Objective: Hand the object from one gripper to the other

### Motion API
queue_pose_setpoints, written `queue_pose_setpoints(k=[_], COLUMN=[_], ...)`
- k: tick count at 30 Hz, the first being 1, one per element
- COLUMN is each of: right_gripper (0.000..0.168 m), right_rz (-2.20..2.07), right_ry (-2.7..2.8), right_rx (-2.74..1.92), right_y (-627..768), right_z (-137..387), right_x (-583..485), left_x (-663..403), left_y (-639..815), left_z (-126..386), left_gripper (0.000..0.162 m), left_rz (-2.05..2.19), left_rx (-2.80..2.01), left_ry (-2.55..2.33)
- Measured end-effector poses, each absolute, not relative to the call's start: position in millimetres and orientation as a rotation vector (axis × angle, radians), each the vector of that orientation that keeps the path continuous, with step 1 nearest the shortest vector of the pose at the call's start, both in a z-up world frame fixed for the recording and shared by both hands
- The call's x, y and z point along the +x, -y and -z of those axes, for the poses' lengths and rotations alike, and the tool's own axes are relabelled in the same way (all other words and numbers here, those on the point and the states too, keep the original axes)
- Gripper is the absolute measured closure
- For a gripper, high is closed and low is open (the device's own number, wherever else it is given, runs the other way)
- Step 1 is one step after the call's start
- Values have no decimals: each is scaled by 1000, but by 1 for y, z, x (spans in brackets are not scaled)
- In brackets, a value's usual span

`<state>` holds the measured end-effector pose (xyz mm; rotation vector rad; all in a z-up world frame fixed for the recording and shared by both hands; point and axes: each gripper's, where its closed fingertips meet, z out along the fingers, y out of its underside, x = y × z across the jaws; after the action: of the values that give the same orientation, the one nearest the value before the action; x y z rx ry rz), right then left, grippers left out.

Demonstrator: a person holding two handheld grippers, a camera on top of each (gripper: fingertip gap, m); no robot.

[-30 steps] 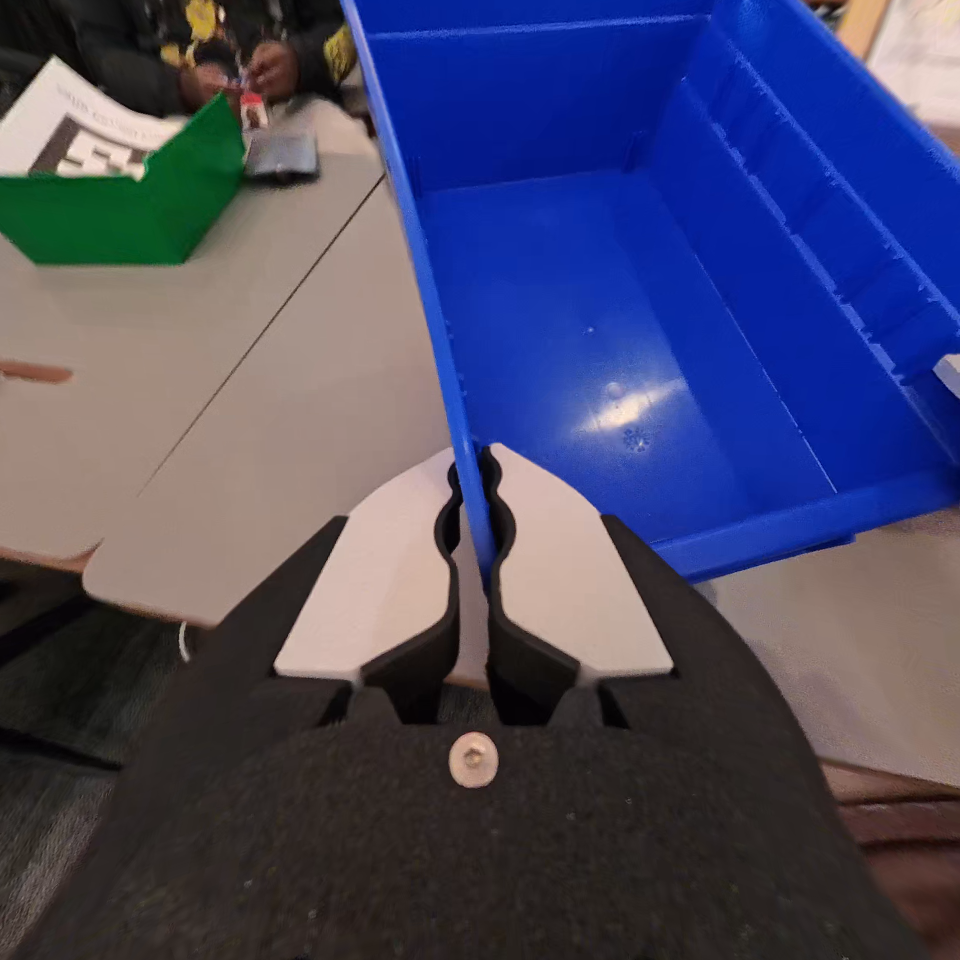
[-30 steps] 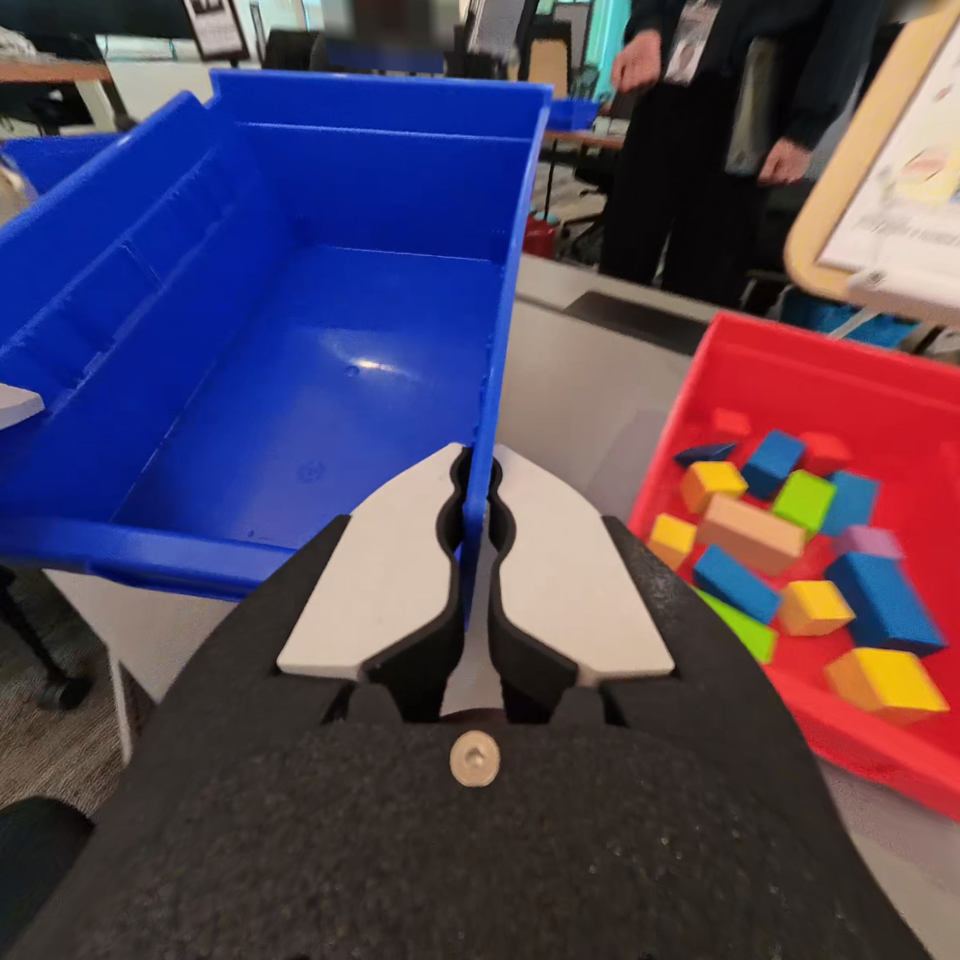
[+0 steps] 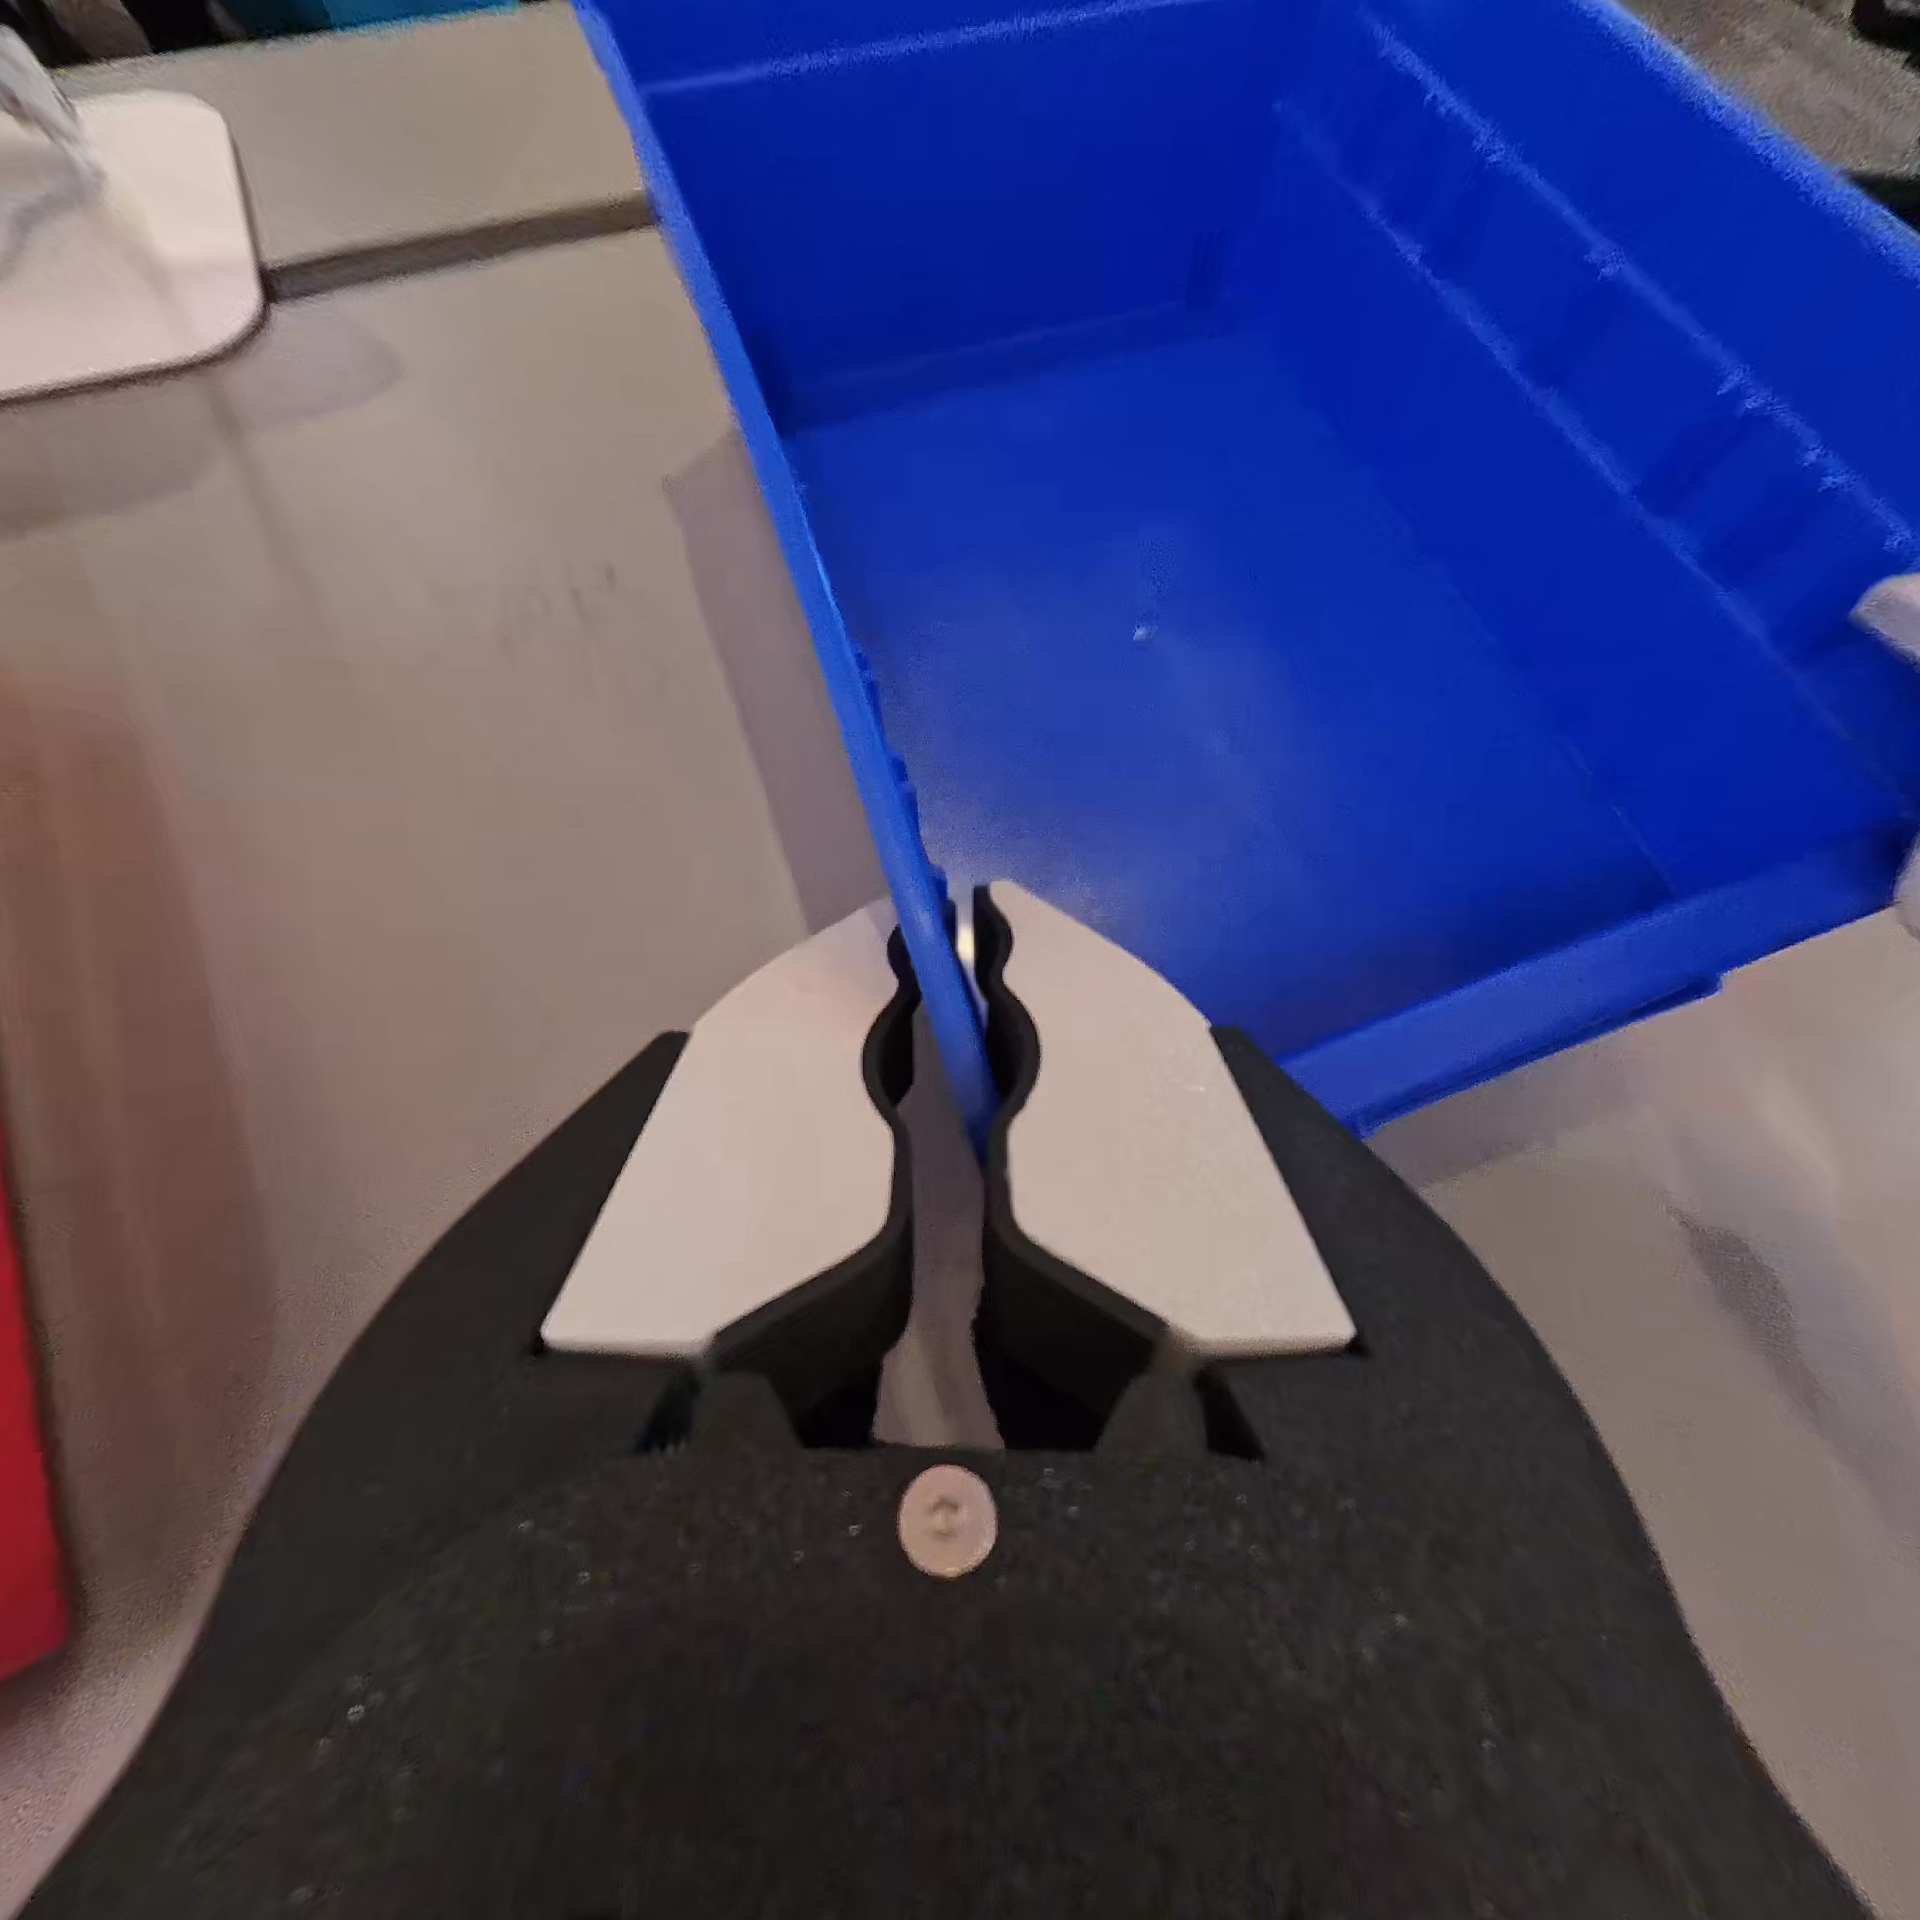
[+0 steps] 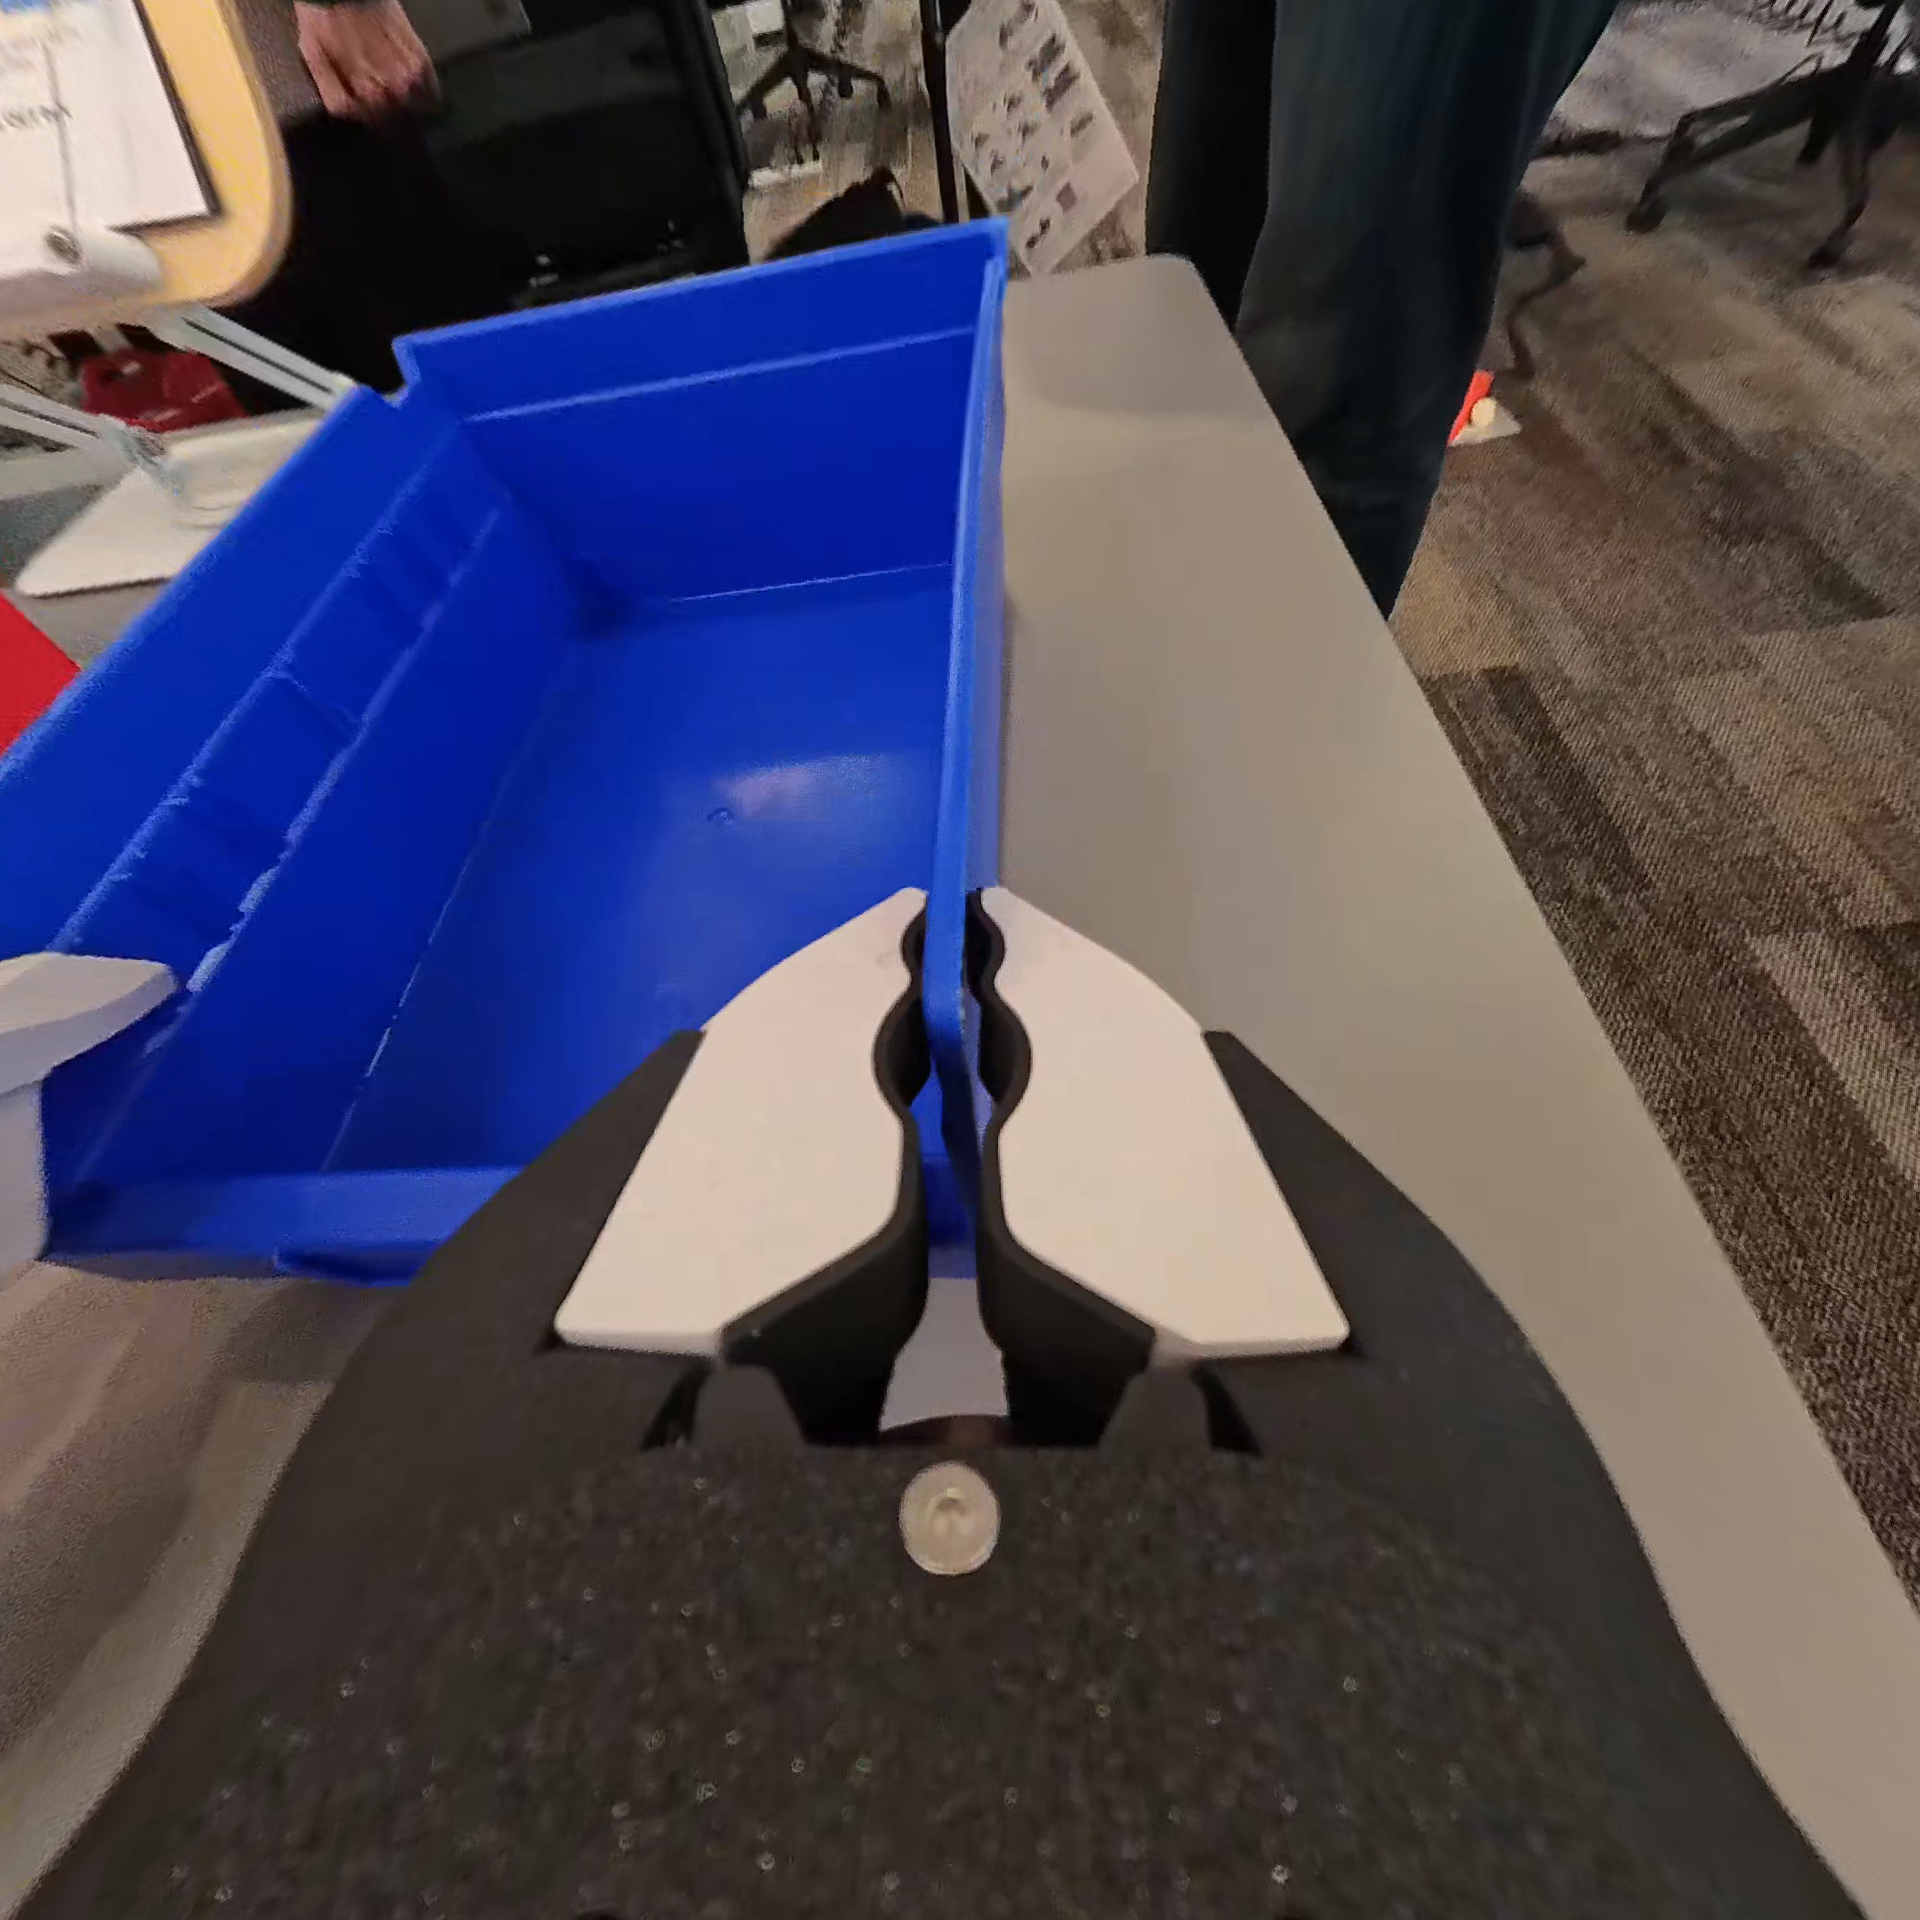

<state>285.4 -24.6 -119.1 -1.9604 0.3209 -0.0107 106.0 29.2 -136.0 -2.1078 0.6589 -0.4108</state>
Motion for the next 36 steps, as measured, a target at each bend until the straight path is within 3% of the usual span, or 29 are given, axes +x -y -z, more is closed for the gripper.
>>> queue_pose_setpoints(k=[10,11,13,18,23,29,32,35,36], right_gripper=[163,163,151,137,100,89,101,116,139], right_rz=[-93,-87,-28,229,265,-276,-177,-43,-82], right_ry=[-368,-368,-367,-57,254,227,132,116,89], right_rx=[-1941,-1953,-1905,-1759,-1800,-1961,-2033,-2018,-1993], right_y=[5,7,18,44,15,-36,-53,-63,-65], right_z=[128,126,106,25,-14,62,110,132,131], right_x=[283,283,290,269,142,-56,-83,-87,-93], left_x=[104,106,94,-5,-181,-277,-276,-261,-260], left_y=[-28,-22,-9,31,-24,-71,-85,-90,-92], left_z=[134,132,112,46,28,102,130,138,136], left_gripper=[142,132,90,82,91,92,97,121,130], left_rz=[478,531,617,802,503,382,361,425,440], left_rx=[-2120,-2143,-2139,-1972,-1925,-2118,-2171,-2157,-2153], left_ry=[-681,-725,-776,-809,-540,-350,-349,-379,-344])
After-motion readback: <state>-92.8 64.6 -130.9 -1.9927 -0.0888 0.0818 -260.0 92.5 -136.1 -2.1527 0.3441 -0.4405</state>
